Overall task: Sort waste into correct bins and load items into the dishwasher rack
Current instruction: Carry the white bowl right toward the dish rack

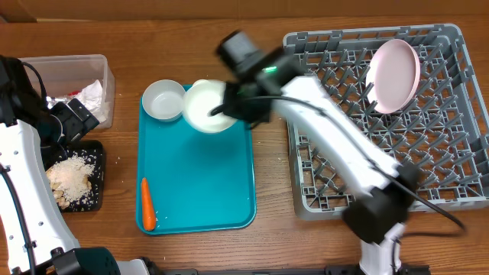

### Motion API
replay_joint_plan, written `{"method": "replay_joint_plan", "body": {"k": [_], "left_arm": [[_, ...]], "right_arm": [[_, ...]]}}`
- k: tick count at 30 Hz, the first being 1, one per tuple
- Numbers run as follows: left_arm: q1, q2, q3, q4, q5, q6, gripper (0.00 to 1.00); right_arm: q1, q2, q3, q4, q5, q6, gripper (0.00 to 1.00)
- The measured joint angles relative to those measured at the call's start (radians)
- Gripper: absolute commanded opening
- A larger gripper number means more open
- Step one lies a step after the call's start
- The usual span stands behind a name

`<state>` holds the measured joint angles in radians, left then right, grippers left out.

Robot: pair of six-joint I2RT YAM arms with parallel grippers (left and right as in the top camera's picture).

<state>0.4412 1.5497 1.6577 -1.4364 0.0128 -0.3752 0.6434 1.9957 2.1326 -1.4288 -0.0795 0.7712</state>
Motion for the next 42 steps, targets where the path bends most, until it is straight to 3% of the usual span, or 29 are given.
{"method": "replay_joint_plan", "body": {"k": [9, 14, 22, 32, 42], "left_arm": [[0.0, 0.0, 0.0, 0.0, -0.003, 0.0, 1.0], [0.0, 0.0, 0.0, 0.0, -0.003, 0.0, 1.0], [0.0, 0.0, 0.0, 0.0, -0.003, 0.0, 1.0], [0.0, 0.0, 0.0, 0.0, -0.003, 0.0, 1.0], [0.0, 0.0, 0.0, 0.0, -0.003, 0.0, 1.0]], "right_arm": [[-0.318, -0.229, 0.011, -0.252, 0.247, -0.013, 0.04], [-0.493, -0.28, 0.011, -0.266, 0.332, -0.042, 0.04], [-0.651, -0.335, -0.055, -0.265, 0.461, -0.057, 0.04], [-0.865, -0.417, -0.359, -0.267, 0.592, 0.092, 0.04], [-0.879, -0.417, -0.498, -0.266, 0.801, 0.316, 0.04]]}}
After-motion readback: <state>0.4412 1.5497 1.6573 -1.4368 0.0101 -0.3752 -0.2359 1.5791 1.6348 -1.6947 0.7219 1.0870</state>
